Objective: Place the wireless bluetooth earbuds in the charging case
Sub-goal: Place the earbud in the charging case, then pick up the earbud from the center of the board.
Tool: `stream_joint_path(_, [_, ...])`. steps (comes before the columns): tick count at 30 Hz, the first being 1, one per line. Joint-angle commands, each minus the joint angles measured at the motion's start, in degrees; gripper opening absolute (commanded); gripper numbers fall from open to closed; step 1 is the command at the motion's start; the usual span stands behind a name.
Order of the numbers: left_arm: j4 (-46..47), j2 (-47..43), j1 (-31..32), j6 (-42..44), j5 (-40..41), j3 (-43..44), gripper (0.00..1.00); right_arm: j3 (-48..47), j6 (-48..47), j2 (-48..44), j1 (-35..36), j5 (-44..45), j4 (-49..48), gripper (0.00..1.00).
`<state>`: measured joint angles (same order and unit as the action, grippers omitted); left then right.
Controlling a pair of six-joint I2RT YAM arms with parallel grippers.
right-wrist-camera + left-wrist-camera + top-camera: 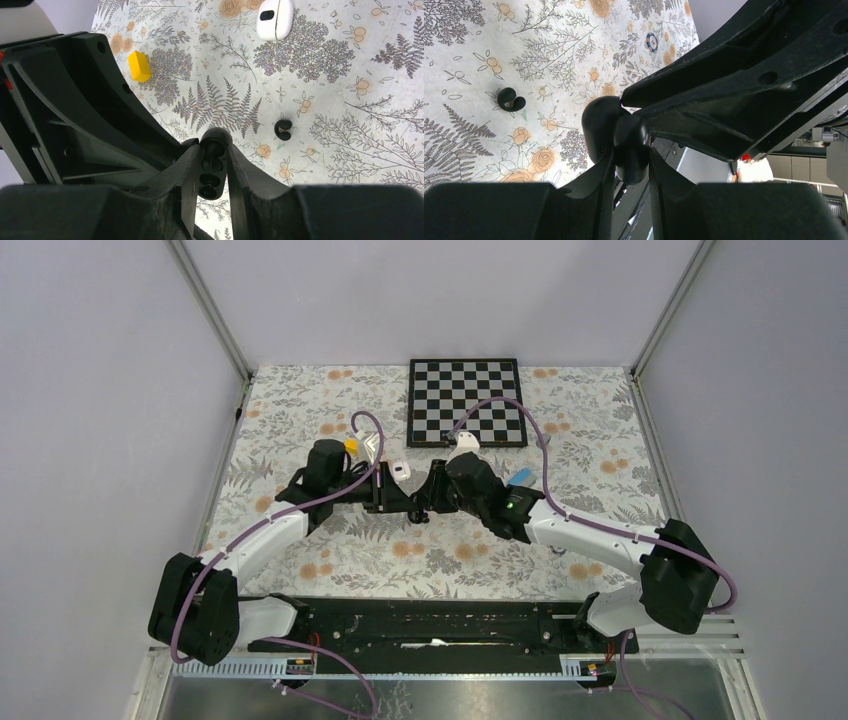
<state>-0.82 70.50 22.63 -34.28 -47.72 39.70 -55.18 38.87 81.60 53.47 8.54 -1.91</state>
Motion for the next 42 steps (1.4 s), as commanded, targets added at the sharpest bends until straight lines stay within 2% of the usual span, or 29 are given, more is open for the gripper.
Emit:
stream_joint_path(1, [1.52,-1.03,0.77,1.06,-0.81,0.99,0.0,-1.67,0.68,-1.22,0.75,1.21,-2.31,0.34])
stream_joint_path(10, [-0.06,0.23,0.75,1.53,0.26,1.51,0.0,-0.11,-0.11,-5.81,0.8,4.35,-1.33,0.4])
stream_joint_path(12, [-1.37,0.69,0.75,2.08,0.98,1.87,0.0,0.78,-0.66,-8.41,0.76,6.0,-1.02,0.43])
stream_joint_path(15, [-3.08,1.61,0.75,3.04,1.58,2.77,0.0,2.84,-1.2,-12.87,0.76,9.51,-0.33,0.54])
stream_joint_path(18, [-3.47,2.2,0.61,3.18,1.61,3.2,0.0,5.25,-2.1,-16.81,0.76,13.23,0.76,0.58])
stream_joint_path(22, [-6.67,2.87,-1.75,4.06,1.74,4.05,0.0,8.39,-6.26,-18.41,0.76,14.85,3.98,0.59])
stream_joint_path(28, [-10.85,2.39,-10.48,5.6,0.46,3.41,0.0,11.2,-6.23,-9.69,0.76,4.79,3.38,0.53])
stream_joint_path(33, [-9.12,1.84,-12.17,2.91,2.51,1.92,0.0,8.59,-5.52,1.4,0.84,-1.81,-2.49,0.5])
stream_joint_path(42, [-8.91,-0.87,-15.16,0.87,6.3,-0.31,0.0,-2.71,-9.19,16.07,1.36,-5.02,-1.78,0.32])
